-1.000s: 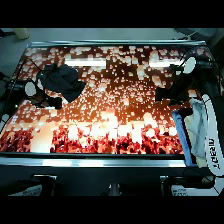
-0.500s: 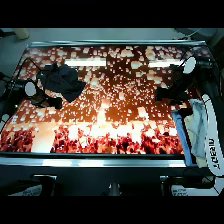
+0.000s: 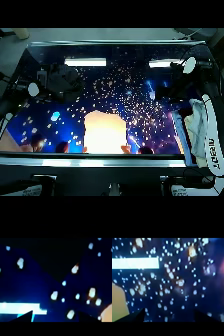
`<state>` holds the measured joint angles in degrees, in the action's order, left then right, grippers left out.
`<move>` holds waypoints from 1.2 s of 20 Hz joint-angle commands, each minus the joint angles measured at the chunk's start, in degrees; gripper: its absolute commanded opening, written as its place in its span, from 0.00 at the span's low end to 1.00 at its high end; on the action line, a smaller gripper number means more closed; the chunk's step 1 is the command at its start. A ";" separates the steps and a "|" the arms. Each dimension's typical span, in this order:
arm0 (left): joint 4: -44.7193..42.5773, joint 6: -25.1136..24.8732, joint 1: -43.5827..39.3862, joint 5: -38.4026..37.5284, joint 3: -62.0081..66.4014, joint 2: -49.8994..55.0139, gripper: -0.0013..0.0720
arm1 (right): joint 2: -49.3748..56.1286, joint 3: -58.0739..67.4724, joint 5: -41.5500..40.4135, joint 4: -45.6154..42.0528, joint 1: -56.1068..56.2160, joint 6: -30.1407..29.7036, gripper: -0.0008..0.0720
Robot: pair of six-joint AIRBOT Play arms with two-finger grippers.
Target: Fold the shirts.
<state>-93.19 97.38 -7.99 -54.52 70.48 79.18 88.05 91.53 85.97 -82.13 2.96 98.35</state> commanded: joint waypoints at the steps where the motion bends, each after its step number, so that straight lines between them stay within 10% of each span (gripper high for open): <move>1: 1.51 1.09 0.28 12.26 0.63 2.89 0.82 | 0.07 0.07 -4.11 -1.09 0.04 0.02 0.88; 2: 1.53 1.38 1.31 12.72 3.54 5.77 0.69 | 0.09 0.07 -4.09 -1.42 0.04 0.02 0.88; 7: 9.64 5.01 9.60 -4.09 33.86 30.49 0.97 | 0.11 0.04 -4.24 -1.44 0.04 -0.02 0.88; 14: 23.63 5.66 11.45 0.61 44.00 42.93 0.93 | 0.09 0.07 -3.63 -1.01 0.04 0.00 0.88; 15: 24.22 6.36 11.41 0.48 43.98 43.36 0.75 | 0.09 0.07 -3.63 -1.01 0.04 0.00 0.88; 16: 24.63 6.34 11.41 -0.04 44.00 43.47 0.26 | 0.07 0.07 -3.61 -0.98 0.04 0.00 0.88; 17: 25.59 5.66 11.43 -0.42 44.04 42.91 0.06 | -0.09 0.07 -3.63 -0.98 0.04 0.00 0.87; 24: 33.03 -14.01 5.16 0.79 44.04 14.36 0.05 | -11.58 0.28 -12.17 -2.67 0.04 -2.43 0.85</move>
<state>-62.76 91.26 0.14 -54.15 114.34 105.60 81.97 91.72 78.48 -83.40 2.96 96.77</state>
